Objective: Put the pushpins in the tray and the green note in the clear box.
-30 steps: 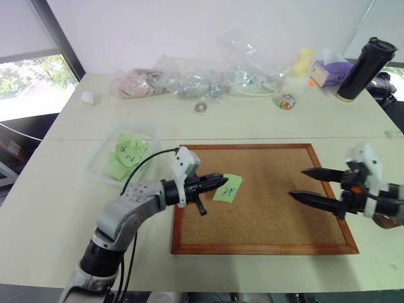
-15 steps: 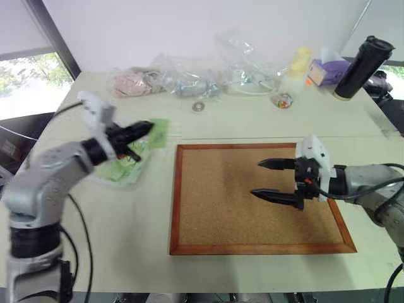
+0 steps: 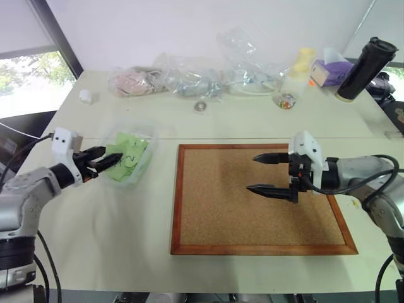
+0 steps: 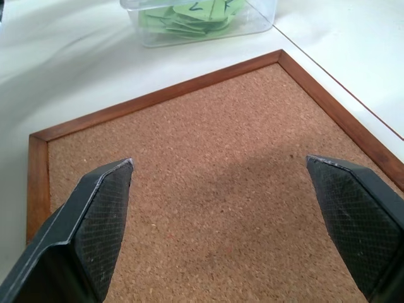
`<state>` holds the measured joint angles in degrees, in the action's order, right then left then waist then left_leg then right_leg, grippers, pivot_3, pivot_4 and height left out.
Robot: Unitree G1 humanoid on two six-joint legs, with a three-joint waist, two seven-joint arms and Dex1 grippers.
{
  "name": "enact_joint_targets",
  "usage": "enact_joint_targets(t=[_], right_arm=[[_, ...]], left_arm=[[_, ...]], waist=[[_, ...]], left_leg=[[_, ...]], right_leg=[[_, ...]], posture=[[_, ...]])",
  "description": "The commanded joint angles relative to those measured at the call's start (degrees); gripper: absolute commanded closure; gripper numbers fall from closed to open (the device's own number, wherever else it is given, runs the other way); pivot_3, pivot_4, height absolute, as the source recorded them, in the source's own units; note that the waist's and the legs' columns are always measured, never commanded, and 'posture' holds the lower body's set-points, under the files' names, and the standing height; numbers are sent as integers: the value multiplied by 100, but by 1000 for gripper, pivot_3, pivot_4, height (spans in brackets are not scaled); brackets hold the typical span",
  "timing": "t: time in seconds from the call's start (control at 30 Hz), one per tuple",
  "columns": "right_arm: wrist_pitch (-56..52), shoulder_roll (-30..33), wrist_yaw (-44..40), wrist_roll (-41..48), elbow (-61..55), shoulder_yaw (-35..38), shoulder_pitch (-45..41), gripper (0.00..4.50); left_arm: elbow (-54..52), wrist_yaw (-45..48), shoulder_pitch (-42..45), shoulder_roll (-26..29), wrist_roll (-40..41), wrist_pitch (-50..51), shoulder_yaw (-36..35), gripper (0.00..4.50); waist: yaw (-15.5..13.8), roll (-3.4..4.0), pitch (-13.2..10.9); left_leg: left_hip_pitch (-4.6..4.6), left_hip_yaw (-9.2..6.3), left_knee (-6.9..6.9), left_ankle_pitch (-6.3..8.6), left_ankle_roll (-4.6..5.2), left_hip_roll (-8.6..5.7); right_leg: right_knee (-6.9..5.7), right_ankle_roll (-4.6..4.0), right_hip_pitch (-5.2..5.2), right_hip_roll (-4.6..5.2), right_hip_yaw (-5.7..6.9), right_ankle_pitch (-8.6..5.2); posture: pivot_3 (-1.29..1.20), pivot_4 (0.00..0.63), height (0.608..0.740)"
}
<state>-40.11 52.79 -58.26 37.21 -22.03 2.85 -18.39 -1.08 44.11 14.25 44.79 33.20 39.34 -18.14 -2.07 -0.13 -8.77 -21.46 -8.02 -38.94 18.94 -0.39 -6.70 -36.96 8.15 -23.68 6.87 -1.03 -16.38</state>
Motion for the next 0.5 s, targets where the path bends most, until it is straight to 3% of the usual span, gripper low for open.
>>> enact_joint_targets(t=[0.03,0.23,0.5], right_arm=[[107,67,-43,-43,-42,194,42,0],[141,269,-140,-49,-173,518,402,0],[94,529,-241,-10,-334,958,815,0]], left_arm=[[-441,344,82,176,271,151,-19,40],[-1584,798,184,405,843,697,273,40],[-2574,1090,222,353,1154,684,822,40]], waist=[[1,0,0],[-13,0,0],[17,1,0]], left_leg=[[0,0,1,0,0,0],[-2,0,0,0,0,0],[-1,2,4,0,0,4]], right_leg=[[0,0,0,0,0,0],[1,0,0,2,-3,0],[0,0,-2,-1,-5,0]], posture=[[0,150,730],[0,150,730],[0,150,730]])
